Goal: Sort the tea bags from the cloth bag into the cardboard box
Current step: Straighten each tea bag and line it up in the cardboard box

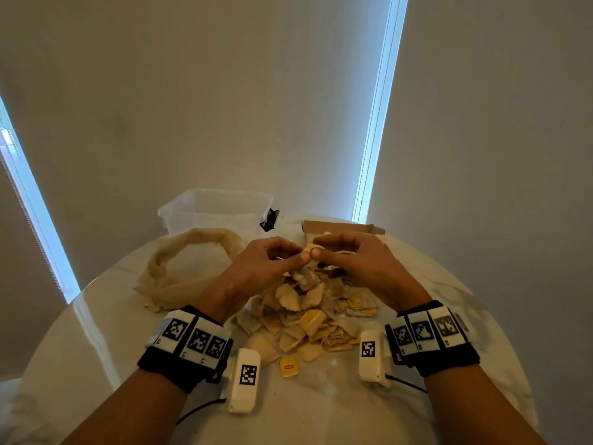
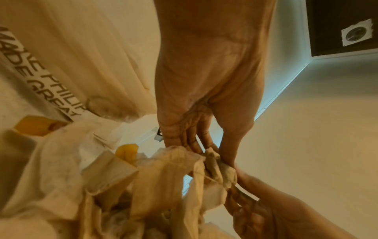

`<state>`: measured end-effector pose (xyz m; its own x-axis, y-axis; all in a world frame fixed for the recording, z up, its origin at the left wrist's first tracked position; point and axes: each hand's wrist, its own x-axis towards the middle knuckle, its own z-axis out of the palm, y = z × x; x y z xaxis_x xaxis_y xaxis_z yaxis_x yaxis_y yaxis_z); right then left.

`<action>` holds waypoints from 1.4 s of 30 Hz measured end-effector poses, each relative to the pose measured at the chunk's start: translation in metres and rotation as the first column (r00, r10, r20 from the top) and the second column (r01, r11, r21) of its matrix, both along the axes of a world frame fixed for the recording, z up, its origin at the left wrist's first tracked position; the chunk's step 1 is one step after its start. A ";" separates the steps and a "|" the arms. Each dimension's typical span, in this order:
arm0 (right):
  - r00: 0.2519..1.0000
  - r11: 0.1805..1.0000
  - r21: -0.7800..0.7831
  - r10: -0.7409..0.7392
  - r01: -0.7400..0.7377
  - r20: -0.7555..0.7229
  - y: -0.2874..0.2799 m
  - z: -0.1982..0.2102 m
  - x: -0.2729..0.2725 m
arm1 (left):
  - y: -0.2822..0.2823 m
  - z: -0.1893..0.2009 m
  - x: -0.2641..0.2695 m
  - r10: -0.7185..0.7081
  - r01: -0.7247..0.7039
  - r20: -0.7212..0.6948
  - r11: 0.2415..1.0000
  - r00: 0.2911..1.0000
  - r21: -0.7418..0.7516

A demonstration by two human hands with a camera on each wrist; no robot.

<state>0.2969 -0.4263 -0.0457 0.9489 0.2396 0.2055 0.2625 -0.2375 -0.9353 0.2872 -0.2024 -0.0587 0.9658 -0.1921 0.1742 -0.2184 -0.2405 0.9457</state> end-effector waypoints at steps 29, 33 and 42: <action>0.994 0.997 0.080 -0.013 0.004 0.113 -0.003 0.006 -0.005 | 0.000 -0.003 0.003 -0.073 0.072 0.009 0.995 0.997 0.065; 0.992 0.998 0.063 -0.027 0.019 0.121 -0.001 0.007 -0.005 | -0.002 -0.006 0.006 -0.097 0.096 0.011 0.992 0.995 0.086; 0.996 0.998 0.016 0.062 -0.063 0.061 -0.001 0.004 -0.005 | 0.002 -0.008 0.011 -0.054 0.054 0.005 0.992 0.999 0.112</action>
